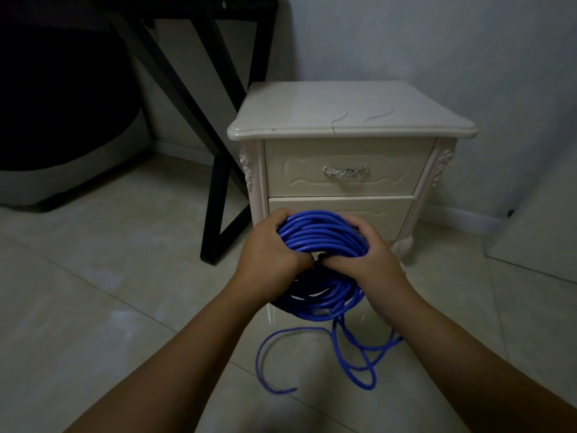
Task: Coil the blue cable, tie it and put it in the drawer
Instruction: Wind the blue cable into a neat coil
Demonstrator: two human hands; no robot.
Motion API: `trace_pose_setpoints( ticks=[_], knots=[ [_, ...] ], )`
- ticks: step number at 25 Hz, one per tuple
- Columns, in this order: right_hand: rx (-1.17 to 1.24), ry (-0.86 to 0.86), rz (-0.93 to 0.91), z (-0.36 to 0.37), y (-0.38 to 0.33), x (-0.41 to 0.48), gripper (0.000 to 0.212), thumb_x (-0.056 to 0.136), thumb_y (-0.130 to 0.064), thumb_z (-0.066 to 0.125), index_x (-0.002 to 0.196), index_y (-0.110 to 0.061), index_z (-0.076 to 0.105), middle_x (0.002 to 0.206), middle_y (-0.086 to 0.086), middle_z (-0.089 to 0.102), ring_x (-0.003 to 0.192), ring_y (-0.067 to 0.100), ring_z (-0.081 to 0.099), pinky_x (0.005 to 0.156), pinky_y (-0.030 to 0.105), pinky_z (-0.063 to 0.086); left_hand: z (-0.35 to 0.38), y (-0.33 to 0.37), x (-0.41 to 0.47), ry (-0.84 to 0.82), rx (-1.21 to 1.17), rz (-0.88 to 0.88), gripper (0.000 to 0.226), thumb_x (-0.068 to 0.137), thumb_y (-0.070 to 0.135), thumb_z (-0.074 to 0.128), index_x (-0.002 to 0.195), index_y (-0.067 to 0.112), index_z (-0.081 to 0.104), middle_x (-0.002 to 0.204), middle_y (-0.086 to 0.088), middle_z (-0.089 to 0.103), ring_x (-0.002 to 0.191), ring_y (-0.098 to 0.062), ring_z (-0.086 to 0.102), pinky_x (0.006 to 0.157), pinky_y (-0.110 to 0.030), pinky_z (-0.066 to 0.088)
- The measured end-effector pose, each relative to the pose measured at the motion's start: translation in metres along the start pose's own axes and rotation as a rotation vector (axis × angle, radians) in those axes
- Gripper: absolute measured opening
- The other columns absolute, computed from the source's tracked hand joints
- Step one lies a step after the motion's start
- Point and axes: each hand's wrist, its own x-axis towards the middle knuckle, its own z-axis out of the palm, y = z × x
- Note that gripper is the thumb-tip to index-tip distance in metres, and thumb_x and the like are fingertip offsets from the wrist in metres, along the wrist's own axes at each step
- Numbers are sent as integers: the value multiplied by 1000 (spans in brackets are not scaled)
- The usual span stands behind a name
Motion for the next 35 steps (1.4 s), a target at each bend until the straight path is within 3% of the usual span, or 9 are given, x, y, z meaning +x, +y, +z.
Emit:
trace_pose_setpoints(
  ticks=[6,10,15,18,22,26,29,31,35],
  knots=[
    [521,-23,251,6,3,0,67,61,-1,79,124,-12,57,101,11,70,90,29,70,82,45,56,-1,-1,-1,108,-311,-132,47,68,-12,65,99,23,60,88,-4,66,73,-14,66,65,-23,54],
    [680,-117,401,23,3,-16,52,70,-16,70,119,-4,60,116,21,68,108,39,65,92,61,49,1,1,3,193,-498,-170,44,66,-8,61,101,19,60,88,-10,61,79,-25,59,72,-39,50],
    [754,-43,325,16,-8,-6,30,69,-15,67,98,-6,69,104,16,70,101,31,66,101,50,47,7,4,1,107,-587,-203,53,54,3,61,104,19,61,83,-8,57,81,-28,58,76,-43,51],
    [680,-8,301,11,-7,1,38,66,-11,69,103,-2,67,96,15,68,93,29,65,95,44,51,9,3,-1,85,-630,-224,54,54,0,59,104,21,62,78,-6,56,81,-30,57,78,-46,52],
    [592,64,292,5,-4,7,16,70,6,60,79,-5,66,69,10,61,69,23,61,76,39,50,12,3,0,29,-628,-243,56,56,1,61,110,15,60,77,-7,58,81,-31,59,79,-45,52],
    [487,126,193,-1,-12,12,27,74,15,50,93,-3,55,68,8,53,61,18,59,61,32,51,5,4,1,-40,-453,-176,53,73,1,72,120,19,55,94,-8,66,89,-28,67,76,-34,56],
    [178,131,47,-8,-20,8,37,74,15,55,96,-14,59,71,2,59,67,19,60,62,31,50,-5,4,3,-29,-260,-74,62,74,2,75,124,29,49,105,4,66,88,-7,69,71,-20,56],
    [-121,62,-95,-10,-24,3,51,72,12,61,102,-30,58,81,-8,64,71,7,64,63,22,50,-9,4,4,-101,-79,26,68,72,4,76,126,33,47,107,11,63,88,2,66,70,-13,53],
    [-631,-77,-296,-4,-21,-4,62,66,-5,70,115,-38,50,109,-13,54,95,2,55,77,17,46,-7,-2,2,-231,277,239,70,68,18,80,127,36,46,114,16,56,102,6,55,83,-10,48]
  ],
)
